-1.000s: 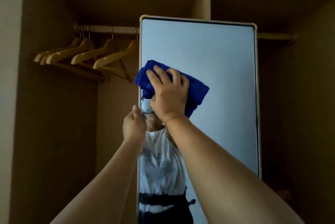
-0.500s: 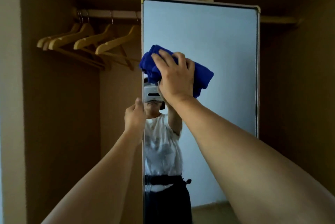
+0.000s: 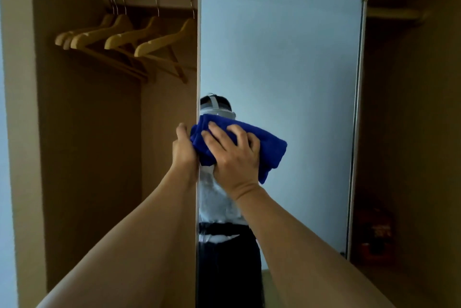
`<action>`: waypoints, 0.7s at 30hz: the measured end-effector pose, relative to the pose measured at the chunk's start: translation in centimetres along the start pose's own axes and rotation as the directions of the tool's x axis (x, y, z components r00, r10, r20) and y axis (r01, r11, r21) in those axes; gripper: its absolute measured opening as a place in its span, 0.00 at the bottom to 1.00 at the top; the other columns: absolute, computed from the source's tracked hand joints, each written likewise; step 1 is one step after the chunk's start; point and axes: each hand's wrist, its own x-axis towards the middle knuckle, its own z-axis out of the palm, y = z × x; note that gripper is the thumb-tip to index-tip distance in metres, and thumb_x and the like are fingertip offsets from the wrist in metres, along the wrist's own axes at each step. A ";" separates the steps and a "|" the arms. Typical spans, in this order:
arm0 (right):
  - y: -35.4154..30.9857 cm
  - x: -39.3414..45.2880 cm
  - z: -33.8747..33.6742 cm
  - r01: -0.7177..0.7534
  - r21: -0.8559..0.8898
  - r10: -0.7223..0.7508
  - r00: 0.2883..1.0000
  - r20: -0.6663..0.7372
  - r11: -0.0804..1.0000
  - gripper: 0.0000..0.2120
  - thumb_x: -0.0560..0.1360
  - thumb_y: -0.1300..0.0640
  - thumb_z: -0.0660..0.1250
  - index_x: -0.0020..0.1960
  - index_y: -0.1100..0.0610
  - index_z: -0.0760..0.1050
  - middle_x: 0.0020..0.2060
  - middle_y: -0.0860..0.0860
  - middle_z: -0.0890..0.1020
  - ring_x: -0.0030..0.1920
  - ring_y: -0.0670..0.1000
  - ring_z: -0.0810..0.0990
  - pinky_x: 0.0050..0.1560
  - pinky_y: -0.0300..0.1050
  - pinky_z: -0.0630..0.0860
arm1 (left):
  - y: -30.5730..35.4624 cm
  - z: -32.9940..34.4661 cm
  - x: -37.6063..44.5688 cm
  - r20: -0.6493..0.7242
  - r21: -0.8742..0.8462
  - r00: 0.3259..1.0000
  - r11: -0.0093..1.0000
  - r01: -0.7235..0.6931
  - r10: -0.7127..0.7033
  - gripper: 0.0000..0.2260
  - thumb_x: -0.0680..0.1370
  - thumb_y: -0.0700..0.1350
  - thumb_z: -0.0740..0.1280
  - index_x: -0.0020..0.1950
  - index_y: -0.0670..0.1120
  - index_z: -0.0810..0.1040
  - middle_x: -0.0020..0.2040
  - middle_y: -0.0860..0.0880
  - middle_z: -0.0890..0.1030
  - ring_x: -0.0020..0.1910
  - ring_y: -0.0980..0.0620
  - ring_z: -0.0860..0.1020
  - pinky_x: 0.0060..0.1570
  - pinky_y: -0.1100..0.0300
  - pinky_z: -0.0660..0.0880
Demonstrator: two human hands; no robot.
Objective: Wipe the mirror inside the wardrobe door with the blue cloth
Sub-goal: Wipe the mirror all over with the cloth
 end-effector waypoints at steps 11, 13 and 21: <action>0.0 -4.7 -0.6 0.147 0.031 -0.148 0.988 0.042 0.989 0.14 0.70 0.58 0.68 0.54 0.49 0.81 0.57 0.47 0.81 0.58 0.54 0.71 0.56 0.50 0.65 | 0.6 0.3 -1.0 -0.037 0.085 0.997 0.994 0.075 -0.073 0.28 0.75 0.69 0.50 0.40 0.50 0.78 0.28 0.53 0.82 0.38 0.52 0.80 0.35 0.56 0.72; 0.6 -4.8 -1.0 0.215 0.050 -0.219 0.972 0.088 0.975 0.14 0.73 0.58 0.62 0.55 0.49 0.81 0.58 0.47 0.81 0.57 0.55 0.72 0.56 0.51 0.66 | 0.6 0.3 -1.0 -0.052 0.109 0.996 0.991 0.078 -0.073 0.28 0.75 0.70 0.49 0.35 0.49 0.75 0.28 0.53 0.79 0.33 0.54 0.77 0.34 0.57 0.70; 5.0 4.5 -1.8 0.191 -0.045 -0.184 0.974 0.129 0.980 0.21 0.67 0.59 0.70 0.59 0.51 0.79 0.59 0.49 0.80 0.55 0.58 0.78 0.51 0.53 0.72 | 0.1 0.2 -0.1 -0.065 0.182 0.997 0.982 0.043 -0.032 0.32 0.77 0.67 0.49 0.55 0.42 0.79 0.45 0.42 0.83 0.48 0.45 0.81 0.49 0.52 0.76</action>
